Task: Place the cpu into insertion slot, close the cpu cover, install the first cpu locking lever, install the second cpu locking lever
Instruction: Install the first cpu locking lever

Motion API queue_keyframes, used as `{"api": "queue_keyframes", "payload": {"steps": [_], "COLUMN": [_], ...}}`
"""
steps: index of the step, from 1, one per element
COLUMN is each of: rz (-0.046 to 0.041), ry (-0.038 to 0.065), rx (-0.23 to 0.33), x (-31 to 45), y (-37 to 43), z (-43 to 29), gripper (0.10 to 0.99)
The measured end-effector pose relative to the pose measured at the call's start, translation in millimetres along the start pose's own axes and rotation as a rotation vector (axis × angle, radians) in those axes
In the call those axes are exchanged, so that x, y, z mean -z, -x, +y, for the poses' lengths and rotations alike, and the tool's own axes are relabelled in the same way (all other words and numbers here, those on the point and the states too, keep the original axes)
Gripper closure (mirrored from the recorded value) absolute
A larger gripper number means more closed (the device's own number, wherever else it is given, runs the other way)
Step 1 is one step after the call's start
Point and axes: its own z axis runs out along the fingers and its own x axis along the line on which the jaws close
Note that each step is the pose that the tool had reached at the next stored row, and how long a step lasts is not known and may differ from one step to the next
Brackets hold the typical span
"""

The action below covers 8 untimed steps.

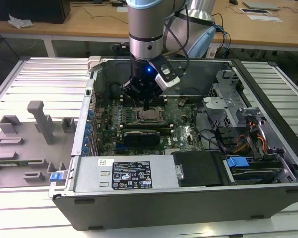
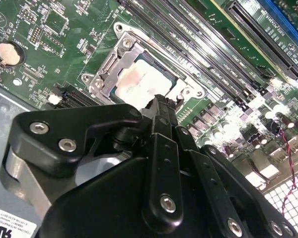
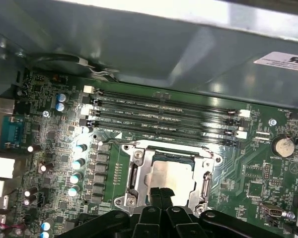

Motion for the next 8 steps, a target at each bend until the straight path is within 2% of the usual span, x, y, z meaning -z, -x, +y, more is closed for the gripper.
{"api": "queue_keyframes", "payload": {"steps": [8], "rz": [-0.0002], "ry": [0.0], "rx": [0.0], "x": [7.5], "y": [0.3], "z": [0.0], "gripper": [0.98]}}
